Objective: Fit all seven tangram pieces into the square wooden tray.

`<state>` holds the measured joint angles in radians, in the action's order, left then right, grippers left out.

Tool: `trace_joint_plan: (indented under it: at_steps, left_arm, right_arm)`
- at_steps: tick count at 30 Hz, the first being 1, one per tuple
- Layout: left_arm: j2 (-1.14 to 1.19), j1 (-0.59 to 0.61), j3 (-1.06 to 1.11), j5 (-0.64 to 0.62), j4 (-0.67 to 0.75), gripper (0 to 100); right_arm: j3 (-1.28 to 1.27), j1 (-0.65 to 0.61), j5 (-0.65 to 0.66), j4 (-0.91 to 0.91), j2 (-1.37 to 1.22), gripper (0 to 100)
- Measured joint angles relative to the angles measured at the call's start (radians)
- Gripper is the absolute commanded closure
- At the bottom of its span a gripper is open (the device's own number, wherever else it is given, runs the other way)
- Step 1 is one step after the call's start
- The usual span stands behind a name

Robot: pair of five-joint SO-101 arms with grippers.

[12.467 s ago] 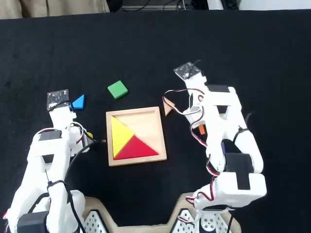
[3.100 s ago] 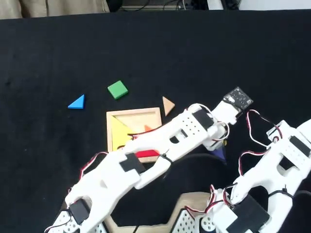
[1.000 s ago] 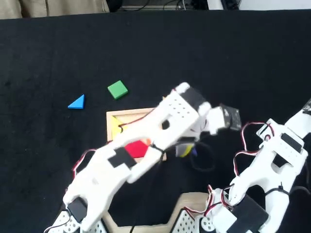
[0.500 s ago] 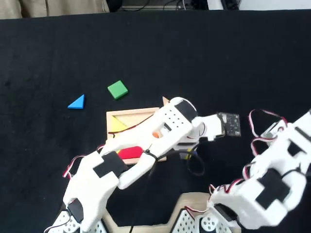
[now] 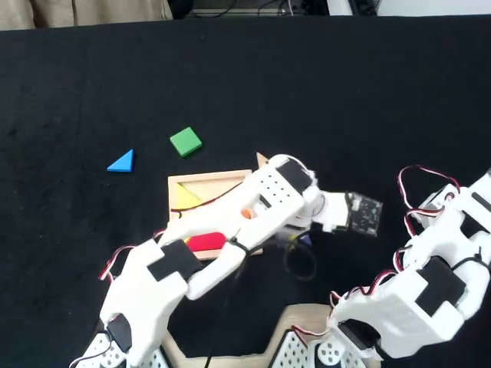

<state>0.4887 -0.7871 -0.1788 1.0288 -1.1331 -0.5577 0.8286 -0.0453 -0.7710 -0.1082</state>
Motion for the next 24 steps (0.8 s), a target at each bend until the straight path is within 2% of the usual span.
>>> trace_joint_plan:
  at_steps: [4,10,19,24]
  left_arm:
    - [0.0,-0.031,0.0,0.0,0.058,71]
    - [0.101,-0.044,-0.023,0.003,0.071,71]
    - [0.175,-0.032,-0.175,0.029,-0.06,71]
    - [0.176,-0.018,-0.192,0.031,-0.074,71]
  right_arm:
    - [0.0,0.0,0.003,0.0,0.0,98.6]
    - [0.0,0.0,0.003,0.0,0.0,98.6]
    - [0.0,0.0,0.005,0.0,0.0,98.6]
    - [-0.002,0.0,0.005,0.0,0.0,98.6]
